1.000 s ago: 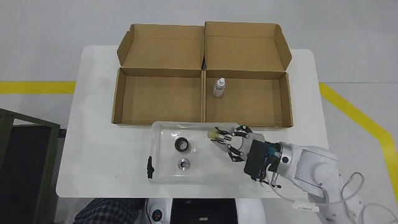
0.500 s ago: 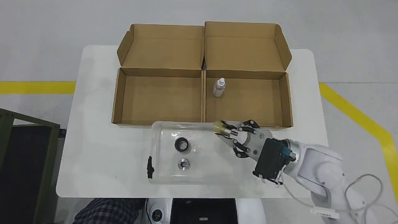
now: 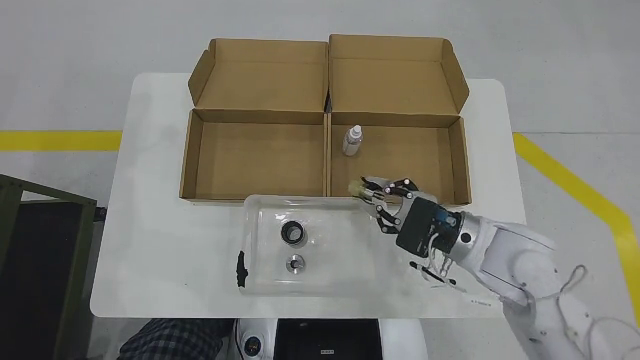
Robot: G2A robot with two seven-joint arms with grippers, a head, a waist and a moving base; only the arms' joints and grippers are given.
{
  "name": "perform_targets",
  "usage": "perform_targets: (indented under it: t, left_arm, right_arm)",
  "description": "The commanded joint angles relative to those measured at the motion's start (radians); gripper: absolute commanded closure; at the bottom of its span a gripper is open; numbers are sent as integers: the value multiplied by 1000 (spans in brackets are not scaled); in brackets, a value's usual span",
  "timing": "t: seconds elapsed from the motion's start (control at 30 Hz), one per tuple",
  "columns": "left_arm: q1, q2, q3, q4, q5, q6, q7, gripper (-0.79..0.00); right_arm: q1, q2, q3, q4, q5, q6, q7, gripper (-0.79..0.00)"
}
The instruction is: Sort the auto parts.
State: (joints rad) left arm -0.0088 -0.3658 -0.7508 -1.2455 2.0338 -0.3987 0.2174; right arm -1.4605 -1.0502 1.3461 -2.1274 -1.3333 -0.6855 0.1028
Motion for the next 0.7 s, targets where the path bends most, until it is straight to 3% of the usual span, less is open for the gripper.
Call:
perform_targets:
  t: [0.0, 0.3, 0.67]
  left_arm:
    - [0, 0, 0, 0, 0, 0, 0, -785]
    - [0, 0, 0, 0, 0, 0, 0, -785]
    - [0, 0, 0, 0, 0, 0, 0, -785]
  right_arm:
    - [13, 0, 4, 0, 23, 5, 62, 0]
    - [108, -1, -4, 96, 135, 25, 268, 0]
    - [245, -6, -65, 216, 161, 66, 500, 0]
